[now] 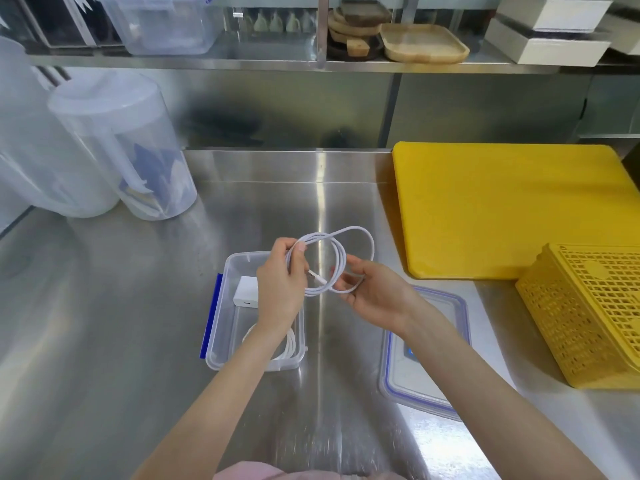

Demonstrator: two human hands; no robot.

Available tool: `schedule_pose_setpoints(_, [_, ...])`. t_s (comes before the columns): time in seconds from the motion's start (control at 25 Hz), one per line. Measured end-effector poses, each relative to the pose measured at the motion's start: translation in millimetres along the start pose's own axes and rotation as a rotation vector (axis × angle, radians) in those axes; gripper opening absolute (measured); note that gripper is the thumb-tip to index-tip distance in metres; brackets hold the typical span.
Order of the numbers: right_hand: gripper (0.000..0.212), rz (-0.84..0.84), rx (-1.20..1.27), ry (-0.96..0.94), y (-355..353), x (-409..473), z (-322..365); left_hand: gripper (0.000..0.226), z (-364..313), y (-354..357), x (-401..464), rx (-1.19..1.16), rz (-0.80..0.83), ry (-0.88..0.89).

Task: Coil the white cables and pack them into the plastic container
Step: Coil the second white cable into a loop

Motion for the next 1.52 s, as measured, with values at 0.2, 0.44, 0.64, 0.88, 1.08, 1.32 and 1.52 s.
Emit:
schedule_pose_setpoints(0.2, [0.029, 0.066, 0.089, 0.024, 4.6, -3.8, 1.0, 0.022, -4.8, 15.5, -10.2, -0.365, 0.153, -0.238])
schedule_pose_setpoints(0.44, [0.013, 0.121, -0.061, 0.012, 13.4, -10.5, 2.6, 0.024, -15.5, 32.4, -27.4, -0.568, 0.434, -0.337])
schedule_pose_setpoints(0.64, [0.029, 0.145, -0.150, 0.025, 15.0, -8.4, -5.9, 0.017, -13.8, 17.5, -7.3, -0.332, 0.115, -0.122])
schedule_pose_setpoints(0.88, [0.011, -0.468, -0.966, -0.795, 11.1, -19.5, 6.6, 0.019, -4.4, 0.9, -1.4, -0.169, -0.013, -0.046])
schedule_pose_setpoints(1.08, [0.019, -0.455, -1.420, -1.026, 21.1, -16.3, -3.6, 0.020, -5.3, 7.4, -5.0, -0.063, -0.011, -0.036])
schedule_pose_setpoints(1.32, [0.014, -0.295, -0.639, -0.808, 5.3, -19.6, 17.5, 0.022, 16.1, -4.4, 2.4, -0.215, -0.054, -0.203])
schedule_pose_setpoints(1.52, [0.015, -0.265, 0.035, -0.539, -31.7, -17.7, 29.1, 0.028, 36.1, -21.8, 13.8, -0.219, -0.169, -0.330])
Point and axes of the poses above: each hand's wrist, its own x-axis towards the middle knuckle, its own y-axis out of the palm, z = x × y, the point moved 4 cm from there along x, towards the middle knuckle, and after that the axes turned 10 degrees about y, right-handed, at the moved point
